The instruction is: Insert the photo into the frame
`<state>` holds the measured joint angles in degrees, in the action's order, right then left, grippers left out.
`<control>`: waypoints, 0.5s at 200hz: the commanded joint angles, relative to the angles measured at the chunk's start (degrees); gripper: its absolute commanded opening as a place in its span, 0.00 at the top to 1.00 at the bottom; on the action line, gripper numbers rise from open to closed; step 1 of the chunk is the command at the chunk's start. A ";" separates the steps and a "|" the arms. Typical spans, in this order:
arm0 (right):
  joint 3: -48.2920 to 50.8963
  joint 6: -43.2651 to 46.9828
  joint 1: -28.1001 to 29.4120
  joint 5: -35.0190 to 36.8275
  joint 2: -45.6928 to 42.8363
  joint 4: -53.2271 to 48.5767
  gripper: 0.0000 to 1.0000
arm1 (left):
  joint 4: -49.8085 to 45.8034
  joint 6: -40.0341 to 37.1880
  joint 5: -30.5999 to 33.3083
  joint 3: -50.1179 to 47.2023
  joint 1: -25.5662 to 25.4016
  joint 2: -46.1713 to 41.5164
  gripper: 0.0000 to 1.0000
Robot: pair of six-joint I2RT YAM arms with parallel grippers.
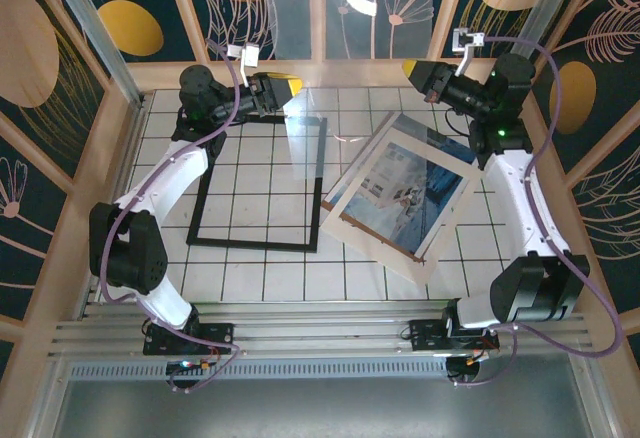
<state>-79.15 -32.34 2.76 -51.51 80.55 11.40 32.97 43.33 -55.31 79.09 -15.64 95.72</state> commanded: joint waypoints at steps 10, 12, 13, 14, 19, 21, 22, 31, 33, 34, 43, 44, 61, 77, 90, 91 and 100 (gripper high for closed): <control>2.10 -5.69 0.12 -1.68 -1.02 8.28 1.00 | 1.92 0.16 -1.23 0.33 0.23 -0.75 0.65; 2.12 -5.78 0.13 -1.67 -1.06 8.35 1.00 | 1.99 0.22 -1.21 0.35 0.23 -0.75 0.66; 2.14 -5.79 0.09 -1.67 -1.04 8.36 1.00 | 2.00 0.19 -1.21 0.36 0.24 -0.77 0.66; 2.20 -5.80 0.07 -1.67 -1.11 8.37 1.00 | 2.00 0.18 -1.21 0.36 0.21 -0.74 0.66; 2.22 -5.93 0.08 -1.58 -1.10 8.34 1.00 | 2.02 0.25 -1.19 0.36 0.21 -0.71 0.68; 2.24 -5.97 0.12 -1.54 -1.10 8.41 1.00 | 1.95 0.26 -1.20 0.36 0.22 -0.71 0.68; 2.34 -6.02 0.09 -1.51 -1.10 8.39 1.00 | 1.93 0.30 -1.20 0.36 0.24 -0.71 0.68; 2.64 -6.30 0.07 -1.42 -1.11 8.83 1.00 | 2.01 0.19 -1.22 0.36 0.25 -0.62 0.70; 2.72 -6.41 0.08 -1.36 -1.17 8.93 1.00 | 2.05 0.18 -1.21 0.36 0.19 -0.62 0.71; 2.79 -6.46 0.06 -1.38 -1.22 9.00 1.00 | 2.03 0.18 -1.21 0.36 0.22 -0.67 0.71; 3.20 -6.77 0.05 -1.33 -1.26 9.49 1.00 | 1.88 0.10 -0.93 0.36 0.32 -0.71 0.74; 3.21 -6.77 0.05 -1.32 -1.27 9.50 1.00 | 1.86 0.05 -0.89 0.36 0.29 -0.71 0.75; 4.32 -7.11 0.05 -0.61 -1.54 9.93 1.00 | 0.54 -0.96 -0.20 0.62 0.28 -0.71 0.82; 6.33 -7.24 0.10 0.50 -2.12 10.33 1.00 | -2.21 -2.73 0.82 0.80 0.34 -1.01 0.95; 8.87 -6.45 0.28 2.24 -3.04 9.26 0.99 | -6.77 -5.22 3.08 0.59 0.26 -1.60 1.00; 9.08 -6.39 0.30 2.40 -3.12 9.13 0.98 | -7.04 -5.38 3.31 0.52 0.26 -1.64 1.00; 11.23 -5.19 0.60 4.04 -3.95 7.55 0.91 | -9.72 -6.49 4.81 -0.50 0.32 -2.21 1.00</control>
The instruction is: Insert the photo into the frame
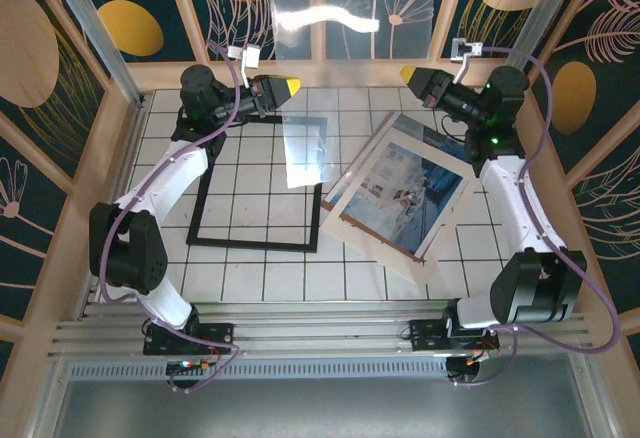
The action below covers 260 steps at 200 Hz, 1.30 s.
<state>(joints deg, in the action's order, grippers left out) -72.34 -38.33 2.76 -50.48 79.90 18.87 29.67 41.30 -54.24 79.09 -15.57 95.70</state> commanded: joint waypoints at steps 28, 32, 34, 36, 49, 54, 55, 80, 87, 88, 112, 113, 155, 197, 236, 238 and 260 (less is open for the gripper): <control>13.90 1.28 3.62 9.09 -5.92 -2.00 0.88 | -15.31 -7.49 7.00 -5.68 0.28 -3.68 1.00; 15.38 0.74 4.06 9.84 -6.16 -1.89 0.88 | -16.98 -8.06 7.81 -6.32 0.34 -3.83 1.00; 16.30 0.43 4.21 10.30 -6.25 -1.73 0.88 | -17.91 -8.42 8.22 -6.56 0.27 -3.91 1.00; 17.19 0.16 4.43 10.66 -6.36 -1.51 0.88 | -19.00 -8.73 8.72 -6.82 0.28 -3.98 1.00; 22.40 -1.73 5.48 11.96 -6.60 0.23 0.88 | -26.13 -12.04 11.99 -7.61 0.28 -3.88 1.00; 24.18 -2.64 5.99 12.50 -6.56 1.15 0.88 | -28.62 -13.15 13.09 -7.76 0.29 -3.65 1.00; 24.53 -2.81 6.14 12.55 -6.54 1.33 0.88 | -29.06 -13.34 13.41 -7.79 0.28 -3.58 1.00; 29.69 -4.66 9.11 14.20 -4.01 4.81 0.87 | -36.86 -16.41 16.73 -7.93 0.42 -1.03 1.00; 30.09 -4.93 9.65 14.56 -2.66 4.99 0.84 | -38.43 -17.15 17.46 -7.52 0.46 0.08 1.00; 30.16 -5.01 9.73 14.63 -2.48 4.97 0.84 | -38.66 -17.27 17.66 -7.45 0.46 0.27 1.00; 30.96 -5.50 9.78 14.14 2.38 6.10 0.75 | -45.60 -20.78 21.43 -4.30 0.95 5.42 1.00; 30.95 -5.39 9.79 14.16 2.50 6.05 0.74 | -45.81 -20.93 21.62 -4.21 1.01 5.62 1.00; 30.68 -0.25 7.19 15.50 5.72 1.32 0.57 | -55.35 -26.36 31.51 1.40 1.39 12.33 1.00; 28.71 7.75 6.63 22.05 5.02 -8.35 0.45 | -60.37 -29.78 38.66 7.37 1.36 16.97 1.00; 27.78 9.62 6.59 22.13 5.18 -9.89 0.43 | -62.39 -31.58 42.95 10.63 1.34 19.85 1.00; 27.71 9.66 6.58 22.17 5.20 -9.86 0.43 | -62.48 -31.62 43.09 10.89 1.34 19.98 1.00; 27.32 9.85 6.64 22.10 5.80 -10.03 0.43 | -62.82 -32.26 43.36 12.73 1.41 21.12 1.00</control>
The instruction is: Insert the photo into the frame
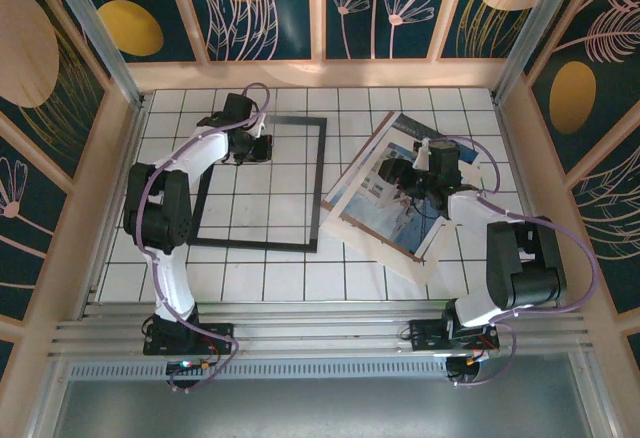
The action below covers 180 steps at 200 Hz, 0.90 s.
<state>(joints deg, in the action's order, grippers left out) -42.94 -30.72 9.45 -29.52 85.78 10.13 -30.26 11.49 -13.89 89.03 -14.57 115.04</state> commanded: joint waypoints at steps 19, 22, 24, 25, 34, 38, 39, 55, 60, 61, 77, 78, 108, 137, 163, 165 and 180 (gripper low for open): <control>-2.88 2.50 0.03 0.95 0.52 -2.02 0.43 | -3.75 -3.71 3.96 4.03 0.43 2.73 1.00; -2.94 2.58 0.03 0.95 0.53 -2.11 0.43 | -3.79 -3.98 3.90 4.05 0.39 2.85 1.00; -2.94 2.59 -0.01 0.95 0.53 -2.16 0.43 | -3.72 -4.09 3.94 4.04 0.39 2.89 1.00; -2.96 2.59 0.00 1.02 0.51 -2.16 0.43 | -3.73 -4.14 4.00 4.04 0.36 2.90 1.00; -3.01 2.68 0.04 1.28 0.45 -2.39 0.43 | -3.73 -4.48 4.38 4.01 0.38 3.13 1.00; -2.99 2.68 -0.01 1.30 0.44 -2.37 0.43 | -3.90 -4.74 4.48 3.96 0.35 3.16 1.00; -3.01 2.68 0.01 1.30 0.40 -2.34 0.43 | -3.87 -4.82 4.48 3.96 0.39 3.21 1.00; -3.11 2.75 -0.04 1.30 0.31 -2.55 0.42 | -3.97 -5.97 5.57 3.55 0.38 3.00 1.00; -3.19 2.77 -0.03 1.30 0.34 -2.61 0.42 | -3.79 -6.16 5.85 3.31 0.41 2.83 1.00; -3.20 2.77 -0.04 1.30 0.35 -2.59 0.42 | -3.68 -6.18 5.87 3.24 0.37 2.78 1.00; -3.37 2.77 -0.02 1.31 0.51 -2.77 0.42 | -3.43 -6.92 5.74 2.86 0.37 2.46 1.00; -3.42 2.81 0.01 1.31 0.52 -2.85 0.42 | -3.46 -6.96 5.73 2.88 0.40 2.42 1.00; -4.12 3.12 0.10 1.22 0.87 -3.35 0.42 | -2.88 -8.77 7.01 2.17 0.34 2.02 1.00; -5.00 3.43 0.41 0.95 1.39 -4.14 0.42 | -2.15 -10.11 9.94 0.97 0.35 1.98 1.00; -5.65 4.08 0.49 1.22 1.75 -5.25 0.42 | -1.29 -11.30 12.01 -0.65 0.49 1.09 1.00; -5.71 4.09 0.55 1.22 1.76 -5.28 0.42 | -1.22 -11.40 12.10 -0.76 0.46 0.98 1.00; -6.10 4.23 0.74 1.24 2.17 -5.75 0.42 | -0.91 -11.76 11.92 -0.97 0.54 0.73 1.00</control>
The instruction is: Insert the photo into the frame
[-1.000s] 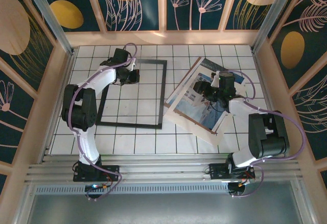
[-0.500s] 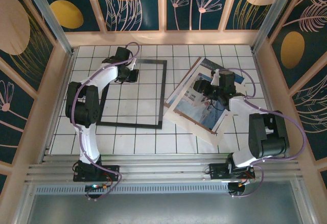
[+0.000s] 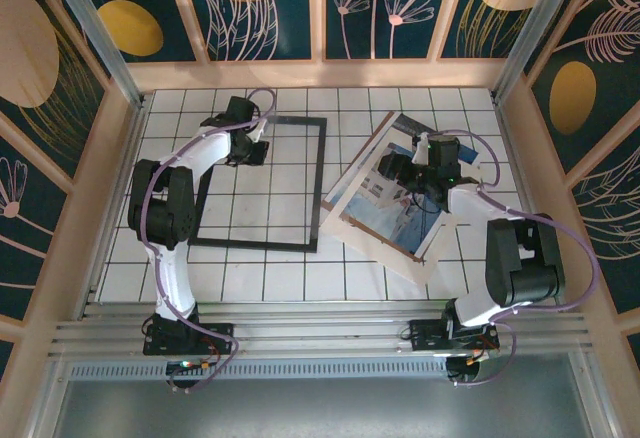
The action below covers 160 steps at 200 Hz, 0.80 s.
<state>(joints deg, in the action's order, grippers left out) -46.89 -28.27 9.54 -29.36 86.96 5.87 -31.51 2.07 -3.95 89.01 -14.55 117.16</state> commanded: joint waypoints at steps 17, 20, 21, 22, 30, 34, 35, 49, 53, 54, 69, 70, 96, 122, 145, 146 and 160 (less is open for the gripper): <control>-2.81 2.07 1.03 1.20 1.36 -2.27 0.42 | 0.42 -3.09 2.50 -1.24 0.57 -1.52 1.00; -2.89 2.16 1.15 1.28 1.45 -2.41 0.42 | 0.41 -3.24 2.62 -1.27 0.60 -1.61 1.00; -2.92 2.16 1.17 1.30 1.45 -2.47 0.42 | 0.40 -3.22 2.67 -1.33 0.63 -1.60 1.00; -2.93 2.21 1.17 1.32 1.46 -2.45 0.42 | 0.40 -3.22 2.69 -1.36 0.60 -1.59 1.00; -3.15 2.39 1.36 1.58 1.52 -2.79 0.42 | 0.40 -3.43 2.88 -1.52 0.77 -1.75 1.00; -3.23 2.39 1.45 1.74 1.48 -2.96 0.42 | 0.40 -3.56 2.77 -1.65 0.78 -1.91 1.00; -3.26 2.41 1.49 1.75 1.51 -3.05 0.42 | 0.40 -3.60 2.79 -1.69 0.76 -1.93 1.00; -3.42 2.52 1.64 2.03 1.58 -3.44 0.42 | 0.72 -3.59 3.11 -1.91 0.99 -2.56 1.00; -3.44 2.50 1.69 2.11 1.68 -3.46 0.42 | 0.58 -3.58 3.14 -1.91 1.06 -2.66 1.00; -3.45 2.51 1.70 2.11 1.66 -3.48 0.42 | 0.57 -3.62 3.19 -2.00 1.03 -2.70 1.00; -3.72 2.52 1.92 2.23 2.03 -3.75 0.42 | 0.32 -3.36 3.31 -1.85 1.18 -2.99 1.00; -3.72 2.48 1.95 2.26 2.05 -3.75 0.42 | 0.36 -3.33 3.32 -1.84 1.14 -2.99 1.00; -4.35 2.74 2.45 2.65 2.69 -4.42 0.42 | -0.26 -2.56 2.80 -1.81 1.19 -3.27 1.00; -4.85 2.78 2.88 2.73 3.53 -4.60 0.42 | -1.22 -1.80 3.12 -1.84 1.25 -3.41 1.00; -5.27 2.87 3.12 2.87 4.13 -4.89 0.42 | -2.42 -1.25 2.19 -1.30 1.24 -3.63 1.00; -5.25 2.87 3.12 2.84 4.11 -4.90 0.42 | -2.51 -1.22 2.15 -1.21 1.21 -3.66 1.00; -5.26 2.86 3.26 2.77 4.39 -4.86 0.42 | -3.65 -1.08 1.56 -0.39 1.20 -3.65 1.00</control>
<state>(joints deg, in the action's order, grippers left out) -50.41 -26.83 12.19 -27.79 90.50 2.20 -31.44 0.27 -2.26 87.74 -13.80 115.52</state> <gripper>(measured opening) 0.583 0.066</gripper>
